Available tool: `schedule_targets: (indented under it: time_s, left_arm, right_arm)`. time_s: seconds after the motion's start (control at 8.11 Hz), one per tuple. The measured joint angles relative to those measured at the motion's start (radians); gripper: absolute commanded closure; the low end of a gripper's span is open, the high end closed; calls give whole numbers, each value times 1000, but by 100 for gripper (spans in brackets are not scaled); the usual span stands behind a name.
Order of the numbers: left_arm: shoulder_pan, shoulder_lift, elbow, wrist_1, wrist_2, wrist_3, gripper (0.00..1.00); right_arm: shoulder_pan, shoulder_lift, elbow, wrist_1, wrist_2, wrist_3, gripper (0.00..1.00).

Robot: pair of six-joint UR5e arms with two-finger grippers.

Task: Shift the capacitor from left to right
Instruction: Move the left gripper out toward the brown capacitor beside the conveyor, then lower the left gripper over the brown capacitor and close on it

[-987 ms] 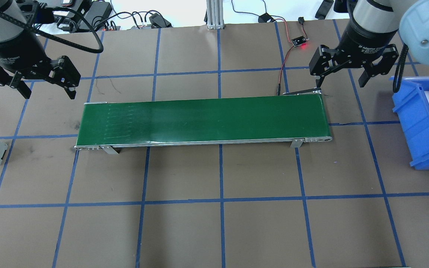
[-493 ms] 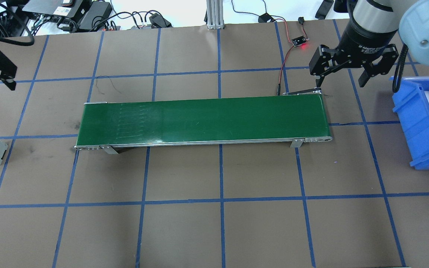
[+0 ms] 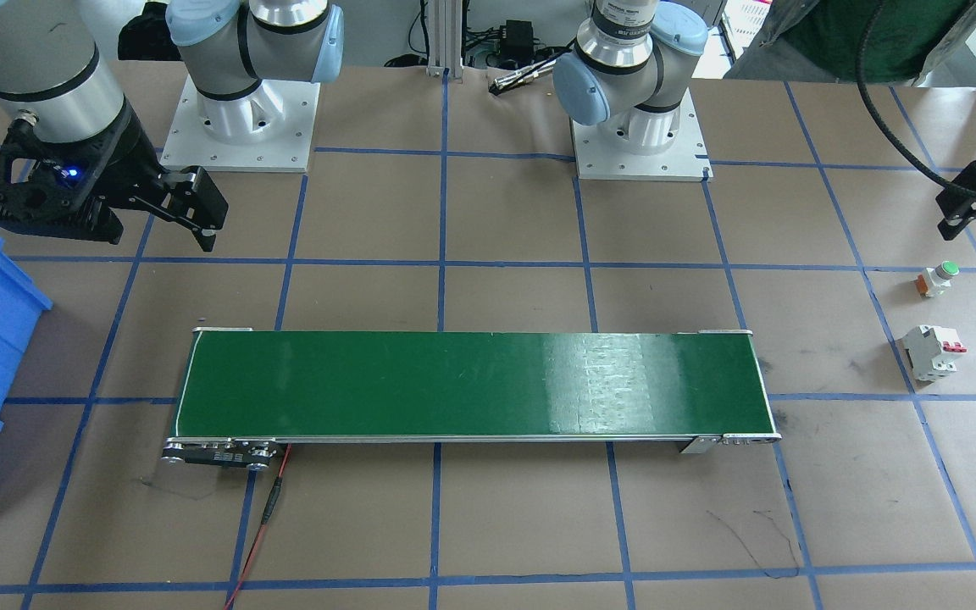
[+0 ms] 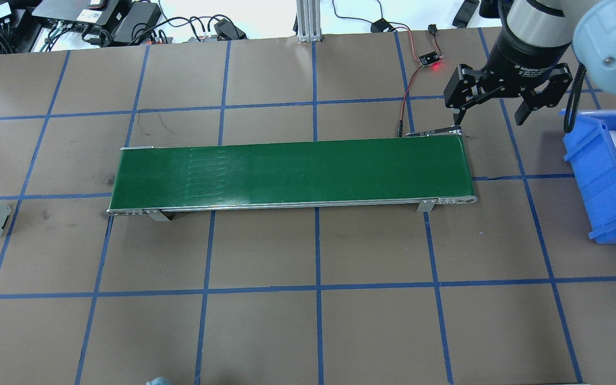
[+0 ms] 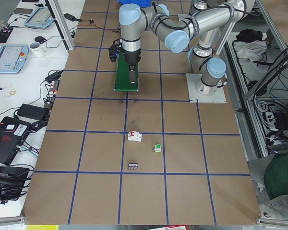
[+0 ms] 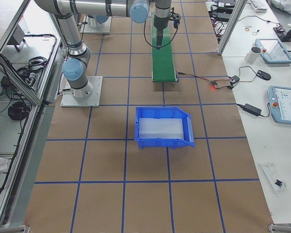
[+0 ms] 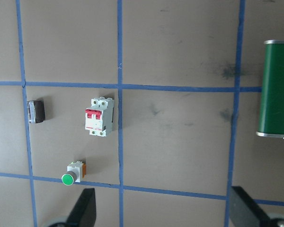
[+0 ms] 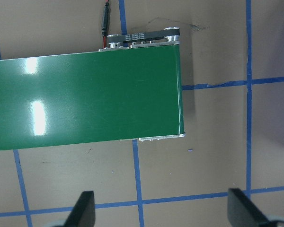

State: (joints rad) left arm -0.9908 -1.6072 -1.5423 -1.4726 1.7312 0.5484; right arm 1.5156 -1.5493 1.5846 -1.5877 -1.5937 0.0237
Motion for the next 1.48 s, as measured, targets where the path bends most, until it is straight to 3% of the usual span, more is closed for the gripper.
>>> schedule_targets:
  time_s: [0.86, 1.48]
  left_arm:
    - [330, -190, -36, 211, -1, 380, 0]
    - [454, -357, -54, 497, -6, 530, 0]
  right_arm:
    - [0, 0, 0, 0, 0, -1, 0]
    - [0, 0, 0, 0, 1, 4, 0]
